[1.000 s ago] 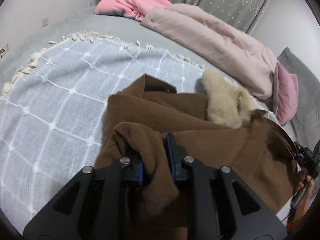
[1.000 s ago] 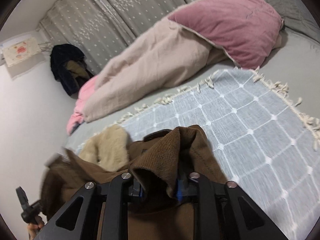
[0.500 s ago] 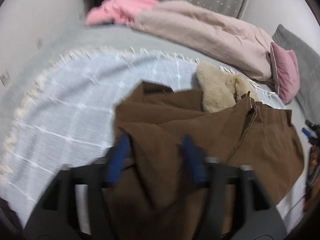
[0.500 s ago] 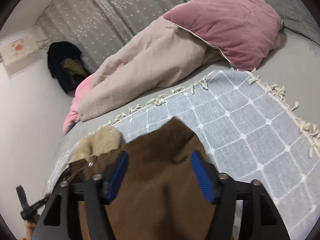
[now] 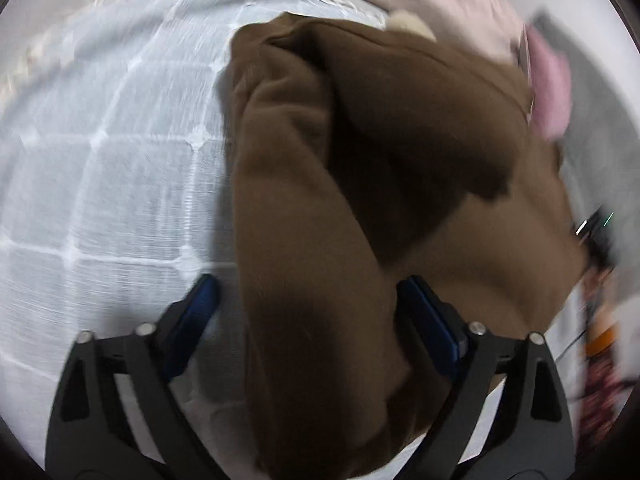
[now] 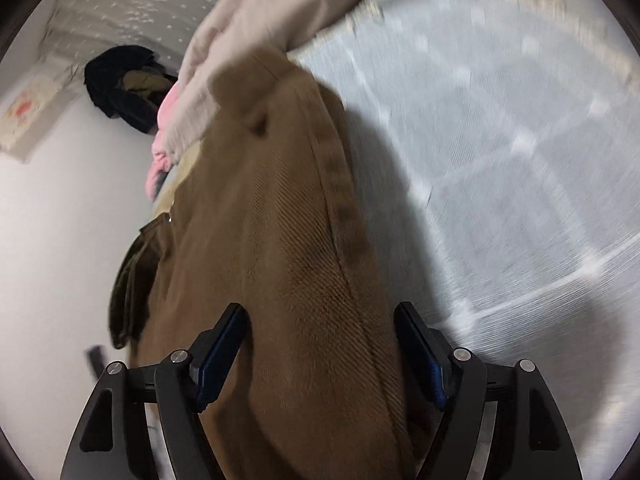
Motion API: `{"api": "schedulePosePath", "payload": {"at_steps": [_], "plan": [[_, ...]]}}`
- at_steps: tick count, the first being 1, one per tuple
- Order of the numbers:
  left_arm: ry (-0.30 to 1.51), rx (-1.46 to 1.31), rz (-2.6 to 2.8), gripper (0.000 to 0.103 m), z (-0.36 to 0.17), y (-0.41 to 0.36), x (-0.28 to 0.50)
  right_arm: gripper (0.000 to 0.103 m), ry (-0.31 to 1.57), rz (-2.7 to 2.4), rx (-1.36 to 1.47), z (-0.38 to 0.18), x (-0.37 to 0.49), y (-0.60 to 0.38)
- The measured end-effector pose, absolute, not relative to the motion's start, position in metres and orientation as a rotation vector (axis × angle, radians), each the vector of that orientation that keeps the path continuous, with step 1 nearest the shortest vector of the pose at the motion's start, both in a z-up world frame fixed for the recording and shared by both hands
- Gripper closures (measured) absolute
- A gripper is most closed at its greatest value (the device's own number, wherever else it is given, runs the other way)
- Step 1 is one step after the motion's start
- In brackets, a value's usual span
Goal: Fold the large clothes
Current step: 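Lift the hem with both grippers and fold it up toward the fur collar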
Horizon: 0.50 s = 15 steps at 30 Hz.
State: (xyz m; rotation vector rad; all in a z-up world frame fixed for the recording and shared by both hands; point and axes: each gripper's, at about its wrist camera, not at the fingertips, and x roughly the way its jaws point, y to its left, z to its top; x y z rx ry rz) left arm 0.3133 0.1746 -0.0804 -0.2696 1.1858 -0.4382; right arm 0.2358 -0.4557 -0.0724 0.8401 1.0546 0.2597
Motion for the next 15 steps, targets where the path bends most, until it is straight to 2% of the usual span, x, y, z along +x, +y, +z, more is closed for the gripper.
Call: {"api": "schedulePosePath", "payload": {"at_steps": [2, 4, 5, 6, 7, 8, 9, 15], "plan": [[1.162, -0.311, -0.455, 0.007, -0.082, 0.177, 0.316, 0.024, 1.053, 0.301, 0.838, -0.075, 0.242, -0.45], [1.135, -0.312, -0.467, 0.012, -0.083, 0.173, 0.314, 0.033, 1.052, 0.323, 0.815, -0.075, 0.248, -0.44], [1.119, -0.325, -0.472, 0.039, -0.082, 0.171, 0.312, 0.055, 1.049, 0.335, 0.831, -0.077, 0.25, -0.436], [1.11, -0.386, -0.487, 0.06, -0.083, 0.169, 0.309, 0.067, 1.047, 0.34, 0.854, -0.079, 0.25, -0.433], [1.11, -0.442, -0.453, 0.065, -0.084, 0.169, 0.307, 0.068, 1.031, 0.306, 0.842, -0.077, 0.249, -0.425], [1.093, -0.47, -0.412, 0.08, -0.08, 0.168, 0.305, 0.072, 1.017, 0.285, 0.82, -0.073, 0.247, -0.421], [1.082, -0.483, -0.401, 0.085, -0.076, 0.166, 0.302, 0.076, 1.007, 0.272, 0.819, -0.069, 0.245, -0.419], [0.955, -0.576, -0.458, 0.09, 0.005, 0.165, 0.273, 0.084, 0.871, 0.28, 0.844, 0.001, 0.209, -0.421]]}}
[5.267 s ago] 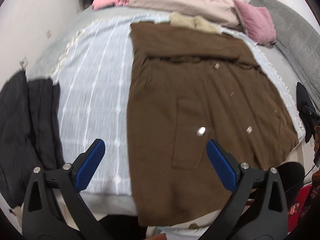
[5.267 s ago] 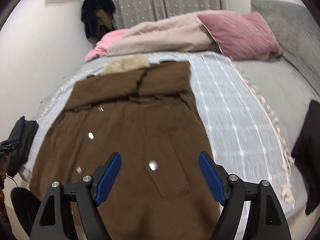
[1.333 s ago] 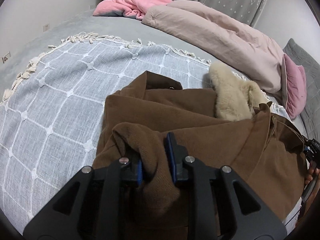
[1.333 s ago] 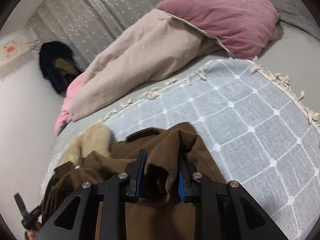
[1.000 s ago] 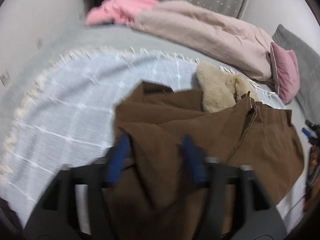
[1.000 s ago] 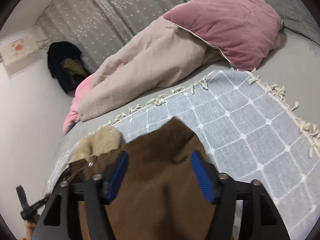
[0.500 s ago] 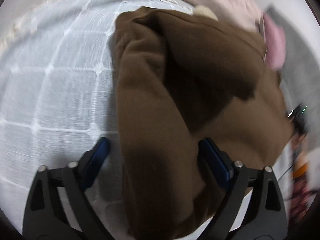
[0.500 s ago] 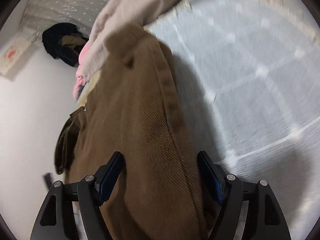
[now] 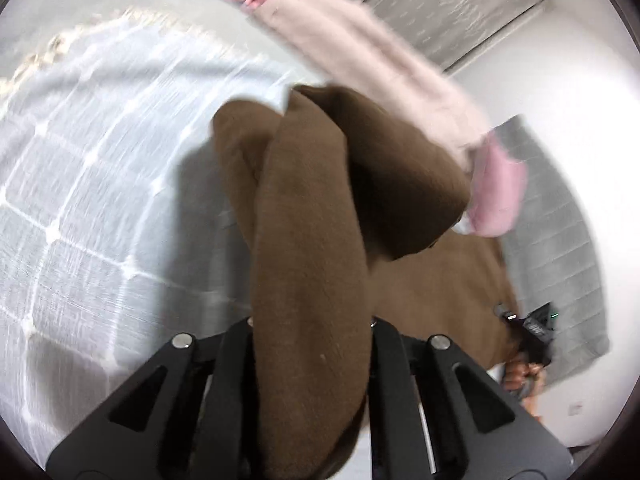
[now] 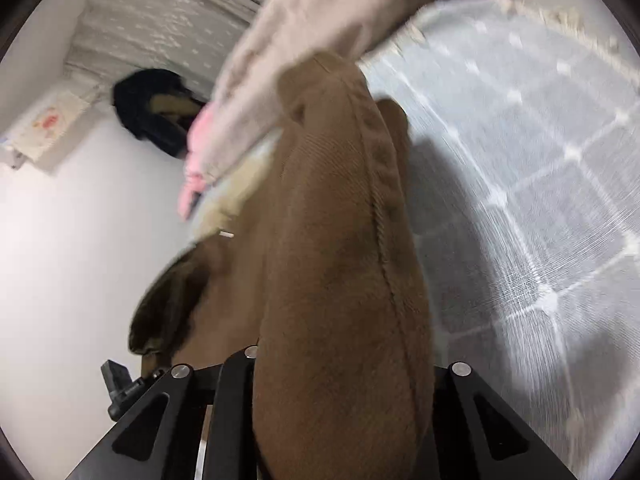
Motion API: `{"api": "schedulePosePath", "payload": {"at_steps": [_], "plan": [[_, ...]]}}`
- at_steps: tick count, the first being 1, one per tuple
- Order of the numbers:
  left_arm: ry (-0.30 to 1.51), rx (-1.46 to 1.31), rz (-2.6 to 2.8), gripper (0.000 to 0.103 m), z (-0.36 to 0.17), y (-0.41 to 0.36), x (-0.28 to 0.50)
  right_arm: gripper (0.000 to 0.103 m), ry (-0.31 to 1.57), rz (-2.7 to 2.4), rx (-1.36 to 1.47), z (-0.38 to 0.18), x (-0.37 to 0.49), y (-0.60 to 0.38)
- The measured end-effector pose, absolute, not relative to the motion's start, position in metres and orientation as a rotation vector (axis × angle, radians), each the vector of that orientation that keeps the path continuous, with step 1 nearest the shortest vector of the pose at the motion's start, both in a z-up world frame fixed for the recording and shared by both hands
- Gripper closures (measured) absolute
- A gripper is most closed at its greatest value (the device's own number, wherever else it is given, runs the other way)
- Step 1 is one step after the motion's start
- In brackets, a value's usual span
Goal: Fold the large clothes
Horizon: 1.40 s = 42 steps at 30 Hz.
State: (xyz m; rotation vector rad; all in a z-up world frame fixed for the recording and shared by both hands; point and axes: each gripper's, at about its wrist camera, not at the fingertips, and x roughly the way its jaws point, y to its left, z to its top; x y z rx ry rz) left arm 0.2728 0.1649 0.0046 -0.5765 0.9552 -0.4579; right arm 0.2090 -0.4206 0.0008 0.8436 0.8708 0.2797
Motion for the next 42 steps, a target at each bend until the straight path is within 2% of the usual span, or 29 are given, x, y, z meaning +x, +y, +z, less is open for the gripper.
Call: {"api": "schedulePosePath", "payload": {"at_steps": [3, 6, 10, 11, 12, 14, 15, 17, 18, 23, 27, 33, 34, 35, 36, 37, 38, 39, 42], "plan": [[0.915, -0.506, -0.51, 0.09, 0.055, 0.154, 0.248, 0.089, 0.829, 0.325, 0.806, 0.052, 0.185, -0.41], [0.924, -0.52, -0.545, 0.09, 0.084, 0.162, 0.221, 0.089, 0.859, 0.334, 0.805, 0.073, 0.165, -0.401], [1.036, -0.499, -0.505, 0.086, 0.066, 0.194, 0.201, 0.087, 0.92, 0.304, 0.755, 0.072, 0.129, -0.403], [1.086, -0.436, -0.463, 0.081, 0.047, 0.198, 0.195, 0.085, 0.952, 0.285, 0.749, 0.063, 0.123, -0.406], [1.136, -0.365, -0.416, 0.071, 0.028, 0.199, 0.191, 0.079, 0.996, 0.257, 0.748, 0.051, 0.121, -0.407], [1.271, -0.213, -0.315, 0.065, -0.013, 0.198, 0.188, 0.073, 1.107, 0.153, 0.738, 0.017, 0.117, -0.415], [1.328, -0.157, -0.256, 0.055, -0.035, 0.201, 0.184, 0.068, 1.169, 0.085, 0.732, -0.002, 0.115, -0.419], [1.294, -0.167, -0.233, 0.039, -0.046, 0.214, 0.178, 0.063, 1.223, -0.017, 0.773, -0.03, 0.109, -0.436], [1.275, -0.183, -0.24, 0.038, -0.043, 0.217, 0.179, 0.06, 1.192, -0.006, 0.822, -0.032, 0.104, -0.444], [1.133, -0.218, -0.225, 0.036, -0.01, 0.23, 0.2, 0.058, 1.071, -0.023, 0.807, -0.003, 0.101, -0.46], [1.054, -0.231, -0.253, 0.034, -0.008, 0.223, 0.231, 0.049, 0.991, 0.022, 0.772, 0.019, 0.123, -0.451], [1.046, -0.213, -0.245, 0.034, -0.015, 0.196, 0.264, 0.048, 0.983, -0.014, 0.621, 0.014, 0.173, -0.422], [1.045, -0.207, -0.246, 0.035, -0.018, 0.188, 0.272, 0.048, 0.974, -0.019, 0.621, 0.012, 0.182, -0.418], [1.049, -0.204, -0.243, 0.047, -0.02, 0.181, 0.276, 0.048, 0.964, -0.025, 0.615, 0.01, 0.187, -0.415], [1.059, -0.202, -0.23, 0.082, -0.02, 0.175, 0.277, 0.048, 0.946, -0.039, 0.601, 0.01, 0.193, -0.412], [1.071, -0.206, -0.205, 0.094, -0.023, 0.172, 0.282, 0.049, 0.922, -0.062, 0.577, 0.012, 0.198, -0.407], [1.059, -0.223, -0.176, 0.094, -0.022, 0.17, 0.283, 0.058, 0.91, -0.073, 0.557, 0.011, 0.201, -0.403], [1.032, -0.237, -0.161, 0.095, -0.017, 0.169, 0.28, 0.09, 0.891, -0.09, 0.508, 0.015, 0.202, -0.397], [0.874, -0.261, -0.181, 0.096, 0.016, 0.17, 0.261, 0.094, 0.768, -0.09, 0.472, 0.042, 0.187, -0.387]]}}
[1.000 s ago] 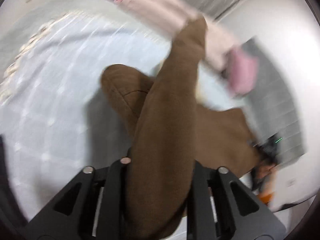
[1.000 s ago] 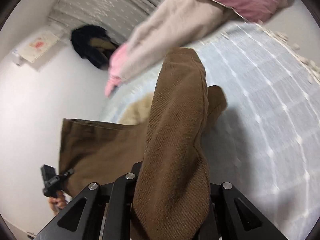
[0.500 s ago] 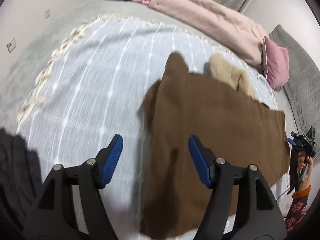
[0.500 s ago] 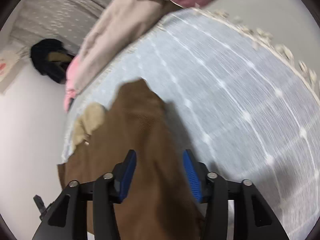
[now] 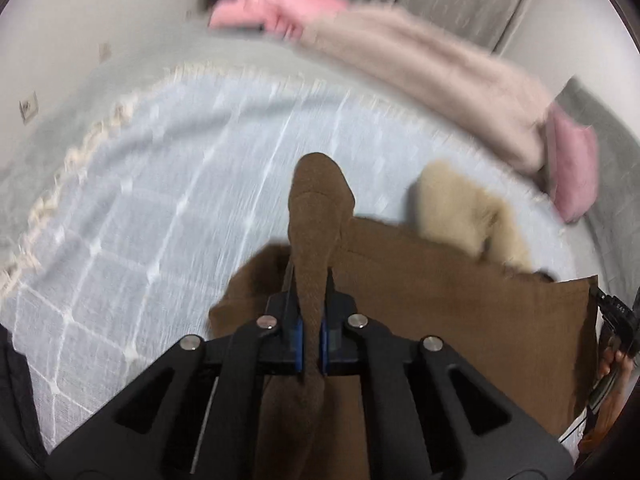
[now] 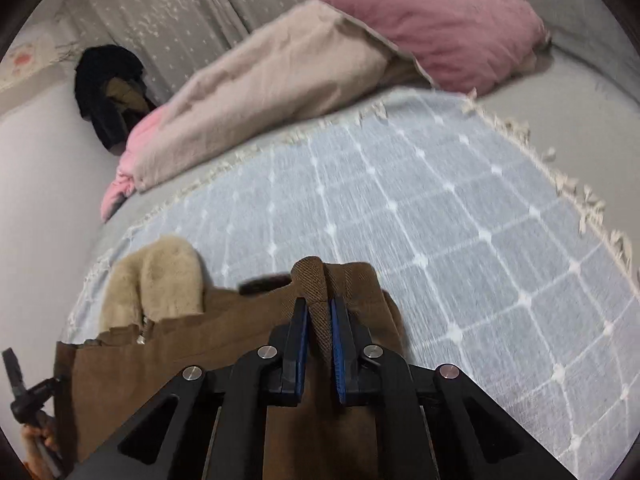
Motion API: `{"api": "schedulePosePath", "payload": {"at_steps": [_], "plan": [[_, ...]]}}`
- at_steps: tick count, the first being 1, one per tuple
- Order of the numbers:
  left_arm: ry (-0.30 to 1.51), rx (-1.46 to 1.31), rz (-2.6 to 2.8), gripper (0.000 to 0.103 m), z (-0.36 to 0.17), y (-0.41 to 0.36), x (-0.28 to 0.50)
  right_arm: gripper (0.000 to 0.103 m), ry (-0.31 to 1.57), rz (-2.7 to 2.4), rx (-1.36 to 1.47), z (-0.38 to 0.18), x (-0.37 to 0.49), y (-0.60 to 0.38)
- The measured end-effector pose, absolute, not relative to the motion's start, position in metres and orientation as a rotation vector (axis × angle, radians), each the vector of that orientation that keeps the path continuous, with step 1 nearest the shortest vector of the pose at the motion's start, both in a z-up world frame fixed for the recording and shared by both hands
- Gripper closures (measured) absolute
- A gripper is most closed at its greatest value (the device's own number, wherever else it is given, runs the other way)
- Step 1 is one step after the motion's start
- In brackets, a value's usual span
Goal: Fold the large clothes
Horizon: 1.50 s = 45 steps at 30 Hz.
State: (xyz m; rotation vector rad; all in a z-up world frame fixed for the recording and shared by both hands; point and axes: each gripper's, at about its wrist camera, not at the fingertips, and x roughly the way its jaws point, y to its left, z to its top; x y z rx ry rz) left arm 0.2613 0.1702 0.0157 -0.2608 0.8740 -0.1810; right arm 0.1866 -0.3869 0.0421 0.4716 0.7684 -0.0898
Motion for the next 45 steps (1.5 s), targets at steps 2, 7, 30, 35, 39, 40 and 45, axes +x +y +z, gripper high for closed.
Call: {"api": "schedulePosePath", "payload": {"at_steps": [2, 7, 30, 35, 39, 40, 45], "plan": [[0.787, -0.265, -0.204, 0.096, 0.043, 0.173, 0.255, 0.095, 0.666, -0.086, 0.411, 0.07, 0.18, -0.378], [0.64, -0.286, -0.169, 0.096, 0.078, 0.182, 0.272, 0.096, 0.544, -0.124, 0.315, 0.123, 0.2, -0.37], [0.796, -0.196, 0.09, 0.06, -0.012, 0.189, 0.349, 0.078, 0.746, -0.347, 0.272, 0.014, 0.271, -0.383], [0.7, -0.056, -0.112, 0.025, 0.021, 0.098, 0.314, 0.033, 0.692, -0.156, 0.164, 0.04, 0.264, -0.286], [0.703, 0.066, -0.173, 0.024, 0.008, 0.054, 0.309, 0.029, 0.761, 0.049, 0.057, 0.027, 0.274, -0.202], [0.725, 0.087, -0.168, 0.024, 0.0, 0.053, 0.314, 0.029, 0.776, 0.045, 0.002, 0.019, 0.277, -0.19], [0.925, 0.04, -0.021, 0.022, -0.051, 0.143, 0.343, 0.029, 0.854, -0.062, 0.104, -0.007, 0.282, -0.27]]}}
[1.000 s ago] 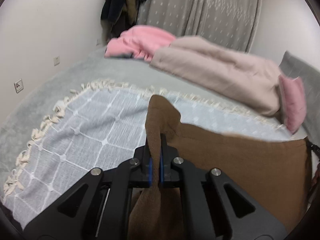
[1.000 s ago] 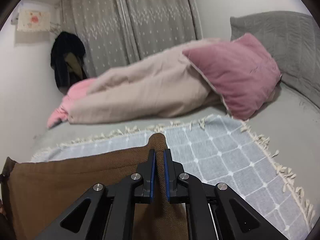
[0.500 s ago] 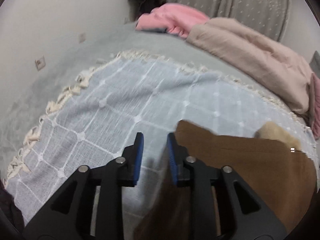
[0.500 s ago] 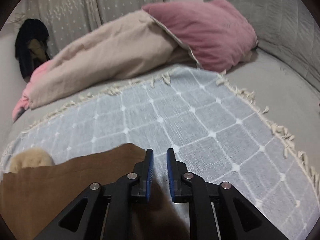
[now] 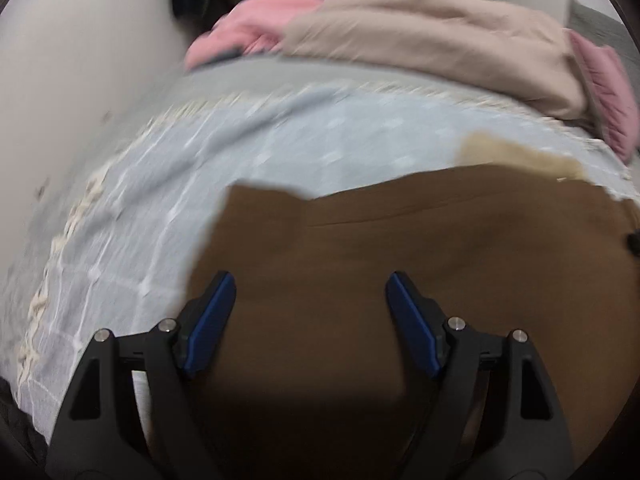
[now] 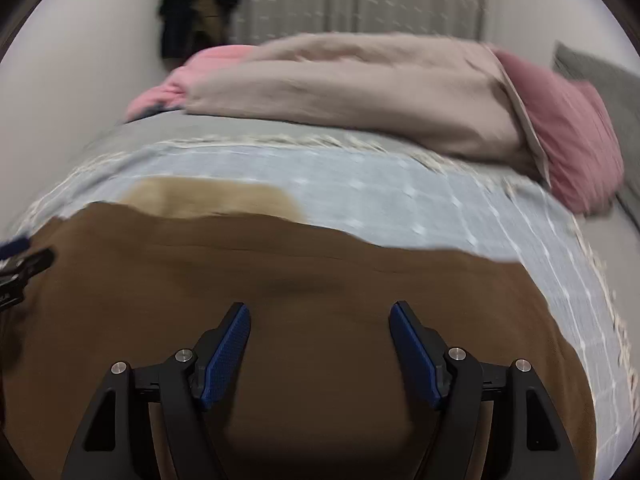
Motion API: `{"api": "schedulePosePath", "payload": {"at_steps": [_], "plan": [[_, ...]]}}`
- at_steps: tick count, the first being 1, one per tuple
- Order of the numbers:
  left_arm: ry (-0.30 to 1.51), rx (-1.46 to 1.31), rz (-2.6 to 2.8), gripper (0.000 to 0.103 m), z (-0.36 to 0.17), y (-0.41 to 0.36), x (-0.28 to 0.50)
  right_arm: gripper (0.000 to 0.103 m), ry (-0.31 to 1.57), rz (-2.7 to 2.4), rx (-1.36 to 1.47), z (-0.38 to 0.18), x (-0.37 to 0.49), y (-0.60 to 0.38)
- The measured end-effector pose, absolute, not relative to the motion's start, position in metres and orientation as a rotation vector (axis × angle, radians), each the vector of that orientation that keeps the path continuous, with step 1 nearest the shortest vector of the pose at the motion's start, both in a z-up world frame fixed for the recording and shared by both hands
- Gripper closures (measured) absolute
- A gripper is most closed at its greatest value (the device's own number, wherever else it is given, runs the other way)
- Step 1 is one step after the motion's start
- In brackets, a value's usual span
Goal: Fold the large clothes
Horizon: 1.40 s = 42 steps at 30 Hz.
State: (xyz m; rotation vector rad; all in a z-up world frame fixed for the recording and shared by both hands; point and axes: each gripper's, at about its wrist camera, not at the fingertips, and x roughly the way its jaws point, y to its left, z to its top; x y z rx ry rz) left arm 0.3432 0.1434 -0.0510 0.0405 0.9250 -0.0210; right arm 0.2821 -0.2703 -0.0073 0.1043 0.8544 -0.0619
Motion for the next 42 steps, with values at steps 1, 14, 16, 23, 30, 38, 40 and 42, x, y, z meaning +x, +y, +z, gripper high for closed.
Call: {"api": "schedulePosePath", "payload": {"at_steps": [1, 14, 16, 23, 30, 38, 40, 42], "plan": [[0.971, -0.025, 0.008, 0.021, -0.058, 0.17, 0.346, 0.029, 0.87, -0.116, 0.152, -0.011, 0.278, -0.301], [0.857, -0.075, -0.041, 0.02, 0.015, 0.187, 0.245, 0.026, 0.879, -0.327, 0.223, 0.041, 0.169, -0.361], [0.85, -0.074, -0.117, 0.019, 0.02, 0.166, 0.221, 0.026, 0.884, -0.236, 0.194, 0.046, 0.156, -0.324], [1.019, -0.107, -0.178, 0.019, -0.023, 0.144, 0.183, 0.025, 0.989, -0.14, 0.107, 0.025, 0.129, -0.269], [1.002, -0.123, -0.112, 0.019, -0.009, 0.166, 0.133, 0.025, 1.035, -0.248, 0.268, 0.017, 0.079, -0.309], [1.109, -0.316, -0.01, 0.018, -0.013, 0.206, 0.118, 0.025, 0.981, -0.26, 0.267, 0.039, 0.064, -0.3], [1.124, -0.365, -0.032, 0.018, -0.018, 0.209, 0.113, 0.025, 0.95, -0.234, 0.252, 0.049, 0.058, -0.286], [1.156, -0.392, -0.038, 0.018, -0.025, 0.209, 0.112, 0.025, 0.925, -0.213, 0.251, 0.057, 0.048, -0.274]]}}
